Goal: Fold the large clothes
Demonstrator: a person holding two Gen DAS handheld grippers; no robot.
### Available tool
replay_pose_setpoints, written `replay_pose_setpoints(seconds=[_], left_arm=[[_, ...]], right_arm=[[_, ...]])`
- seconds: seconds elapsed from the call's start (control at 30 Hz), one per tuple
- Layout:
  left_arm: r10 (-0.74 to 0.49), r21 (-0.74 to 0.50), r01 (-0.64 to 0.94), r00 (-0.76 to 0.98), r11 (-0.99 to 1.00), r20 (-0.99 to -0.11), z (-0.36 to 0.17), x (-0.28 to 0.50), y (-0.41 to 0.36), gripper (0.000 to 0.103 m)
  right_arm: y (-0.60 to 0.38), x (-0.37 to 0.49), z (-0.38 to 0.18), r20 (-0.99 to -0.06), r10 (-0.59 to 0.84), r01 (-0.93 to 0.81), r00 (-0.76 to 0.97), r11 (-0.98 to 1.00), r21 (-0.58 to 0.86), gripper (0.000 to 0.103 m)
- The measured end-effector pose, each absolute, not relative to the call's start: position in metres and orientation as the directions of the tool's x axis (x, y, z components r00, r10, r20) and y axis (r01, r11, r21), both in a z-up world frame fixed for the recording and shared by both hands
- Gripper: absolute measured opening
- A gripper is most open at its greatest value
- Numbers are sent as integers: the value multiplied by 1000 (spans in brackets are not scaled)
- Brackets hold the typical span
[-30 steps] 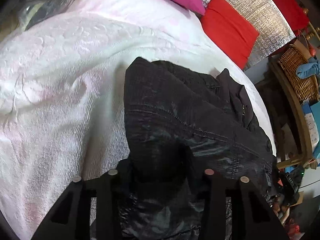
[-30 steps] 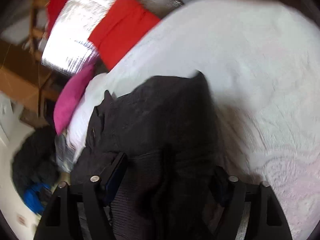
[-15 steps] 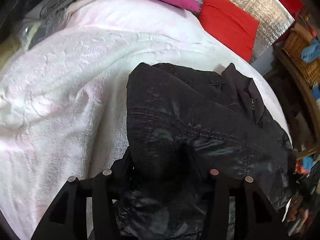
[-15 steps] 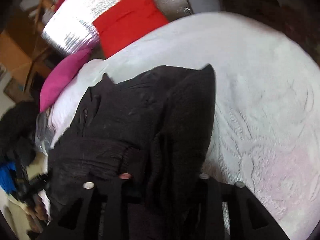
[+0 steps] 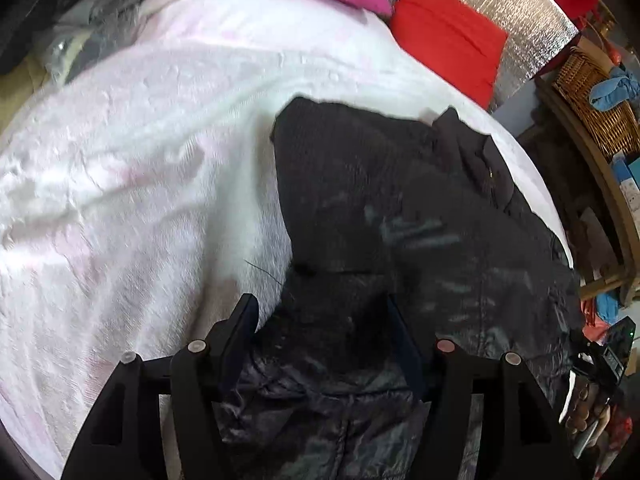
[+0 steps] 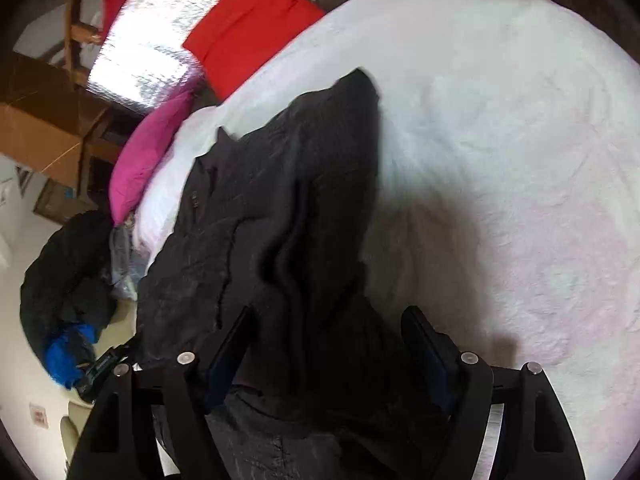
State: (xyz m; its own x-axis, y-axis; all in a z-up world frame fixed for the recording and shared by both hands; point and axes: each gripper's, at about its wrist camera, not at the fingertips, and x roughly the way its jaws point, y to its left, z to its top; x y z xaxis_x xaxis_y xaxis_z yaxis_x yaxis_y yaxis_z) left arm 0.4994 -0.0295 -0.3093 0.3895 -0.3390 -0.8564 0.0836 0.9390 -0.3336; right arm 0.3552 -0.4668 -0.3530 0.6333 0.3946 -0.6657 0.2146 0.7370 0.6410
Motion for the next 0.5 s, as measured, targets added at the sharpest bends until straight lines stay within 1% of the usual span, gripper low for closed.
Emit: replay_pose_setpoints(seconds=[0.07,0.13,0.17,0.23,0.3,0.33,0.4,0.43,0.47,0.5], left_arm=[[-348,-343,88,401,935,-847,-309,498,-30,45],[-350,-342,95,419,935,-838,-303,494,-28,40],[-341,-332,101,431,938,-835,-301,492,-29,39],[-330,-315,109,431,943,-840,-300,491,-30,40],[-321,-307,101,414,946,-852,-306,495,-31,46],[-317,-304,98,408,948,-856,-308,496,-29,50],[-301,-288,95,397,953,-867,-312,499,-32,59],[-295,-284,87,394,955,-871,-313,500,-32,63],[-301,-293,80,392,953,-869,-313,501,-31,63],[-308,-303,77,391,950,-867,-313,500,-30,63]], right_arm=[[-458,350,-346,-668,375,188,642,768,612,58],[-445,342,-333,-674,328,166,662,812,559,46],[-441,339,-327,-672,313,156,671,826,541,43],[-436,328,-315,-653,293,143,699,836,529,42],[-436,324,-314,-659,275,153,699,844,515,42],[-436,327,-319,-681,258,177,685,848,499,42],[-438,338,-335,-727,247,223,641,846,484,46],[-441,342,-340,-735,253,236,629,839,491,51],[-444,343,-343,-735,265,250,624,824,509,55],[-448,342,-344,-731,275,261,624,809,527,56]])
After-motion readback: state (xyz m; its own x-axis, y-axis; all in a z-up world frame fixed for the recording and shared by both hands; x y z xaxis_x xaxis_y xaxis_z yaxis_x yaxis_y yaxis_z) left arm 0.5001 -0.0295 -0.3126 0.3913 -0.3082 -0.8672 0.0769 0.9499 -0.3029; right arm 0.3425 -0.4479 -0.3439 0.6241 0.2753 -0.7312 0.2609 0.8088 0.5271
